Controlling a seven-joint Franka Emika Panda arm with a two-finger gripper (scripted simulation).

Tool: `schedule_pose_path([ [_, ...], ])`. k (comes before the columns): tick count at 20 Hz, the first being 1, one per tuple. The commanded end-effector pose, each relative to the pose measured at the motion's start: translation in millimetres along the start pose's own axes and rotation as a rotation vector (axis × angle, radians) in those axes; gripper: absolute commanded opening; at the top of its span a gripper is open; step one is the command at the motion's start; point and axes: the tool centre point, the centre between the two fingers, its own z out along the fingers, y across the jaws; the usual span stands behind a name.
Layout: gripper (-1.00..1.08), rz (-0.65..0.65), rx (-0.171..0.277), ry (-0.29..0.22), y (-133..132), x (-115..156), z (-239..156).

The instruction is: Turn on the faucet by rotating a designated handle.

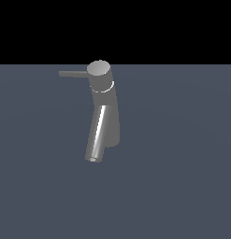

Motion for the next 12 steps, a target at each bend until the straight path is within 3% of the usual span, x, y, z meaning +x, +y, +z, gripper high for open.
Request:
schedule_pose_path([
  [1, -1.00, 0.000, 0.000, 0.000, 0, 0, 0],
  [12, -1.00, 0.080, 0.021, 0.021, -9, 0, 13],
])
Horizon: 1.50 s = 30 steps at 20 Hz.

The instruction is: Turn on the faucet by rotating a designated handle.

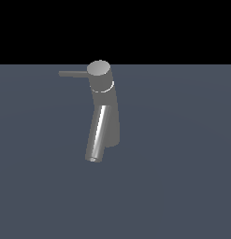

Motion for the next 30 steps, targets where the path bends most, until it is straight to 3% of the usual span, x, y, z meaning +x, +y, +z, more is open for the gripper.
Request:
schedule_pose_path([
  [1, -1.00, 0.034, 0.009, 0.009, -4, 0, 5],
  [15, -1.00, 0.365, 0.098, 0.096, -41, 9, 57],
  [30, -1.00, 0.763, 0.206, 0.204, -85, 44, 112],
])
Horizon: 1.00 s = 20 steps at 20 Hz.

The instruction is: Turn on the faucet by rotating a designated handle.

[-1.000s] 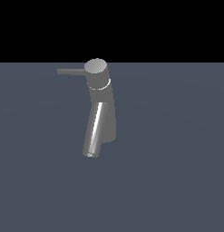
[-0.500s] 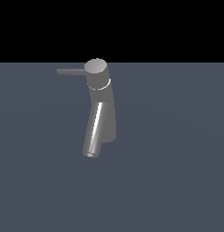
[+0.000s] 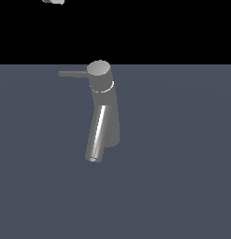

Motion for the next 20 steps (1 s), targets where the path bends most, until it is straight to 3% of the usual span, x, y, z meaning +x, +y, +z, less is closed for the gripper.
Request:
schedule_pose_path([
  [1, -1.00, 0.067, 0.019, 0.018, -8, 0, 11],
  [20, -1.00, 0.519, 0.148, 0.138, -65, 22, 80],
])
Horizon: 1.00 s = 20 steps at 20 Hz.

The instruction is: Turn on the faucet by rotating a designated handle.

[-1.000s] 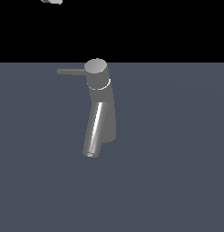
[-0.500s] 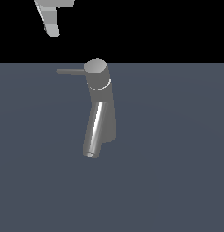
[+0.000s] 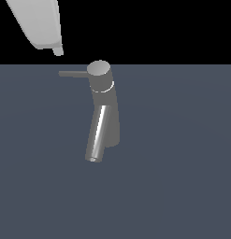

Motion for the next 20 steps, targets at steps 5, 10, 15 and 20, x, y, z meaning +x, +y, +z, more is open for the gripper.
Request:
schedule_pose_path([
  [5, -1.00, 0.131, 0.038, 0.034, -17, 1, 21],
  [10, -1.00, 0.217, 0.061, 0.058, -29, 5, 35],
  [15, -1.00, 0.289, 0.080, 0.080, -38, 9, 46],
  [20, -1.00, 0.338, 0.092, 0.097, -45, 13, 54],
])
